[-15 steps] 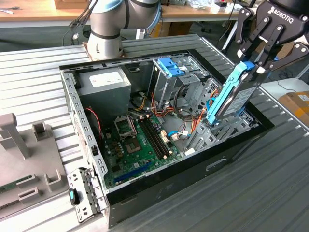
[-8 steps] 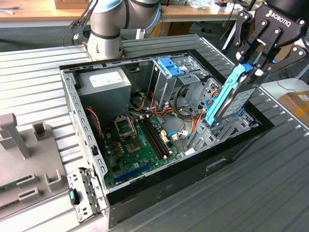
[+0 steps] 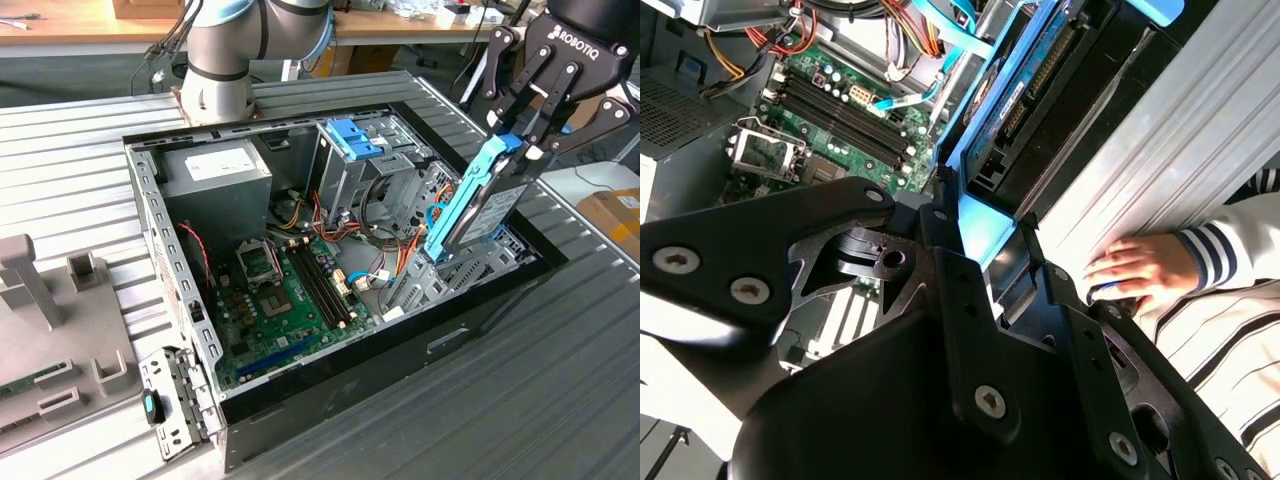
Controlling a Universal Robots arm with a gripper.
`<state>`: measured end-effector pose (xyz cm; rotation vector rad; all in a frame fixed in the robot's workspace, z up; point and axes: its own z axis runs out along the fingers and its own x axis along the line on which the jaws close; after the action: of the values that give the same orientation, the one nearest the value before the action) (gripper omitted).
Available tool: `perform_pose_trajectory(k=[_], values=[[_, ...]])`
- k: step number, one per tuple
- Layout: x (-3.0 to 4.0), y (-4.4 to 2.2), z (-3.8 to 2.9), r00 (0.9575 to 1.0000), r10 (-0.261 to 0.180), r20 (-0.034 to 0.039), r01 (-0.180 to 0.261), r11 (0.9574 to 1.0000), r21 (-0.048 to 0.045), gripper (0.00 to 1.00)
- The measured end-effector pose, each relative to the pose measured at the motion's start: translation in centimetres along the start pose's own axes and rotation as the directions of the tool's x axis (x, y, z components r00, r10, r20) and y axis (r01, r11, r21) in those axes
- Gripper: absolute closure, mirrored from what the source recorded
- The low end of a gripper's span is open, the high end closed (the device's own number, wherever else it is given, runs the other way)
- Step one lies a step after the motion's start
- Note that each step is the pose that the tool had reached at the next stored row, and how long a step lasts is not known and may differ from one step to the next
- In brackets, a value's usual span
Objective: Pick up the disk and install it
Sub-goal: 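Pick up the disk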
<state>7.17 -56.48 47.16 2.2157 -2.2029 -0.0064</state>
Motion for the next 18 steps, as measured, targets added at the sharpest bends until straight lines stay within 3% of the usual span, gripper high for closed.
perform_pose_trajectory(k=[6,14,18], values=[[-0.1,-0.03,0.69,1.0,0.002,-0.0001,-0.002,1.0,0.0,0.63],[-0.1,-0.04,0.98,1.0,0.002,-0.0002,-0.002,1.0,0.0,0.63],[-0.09,-0.04,1.09,0.9996,-0.028,-0.0006,0.028,0.9996,0.0002,0.63]])
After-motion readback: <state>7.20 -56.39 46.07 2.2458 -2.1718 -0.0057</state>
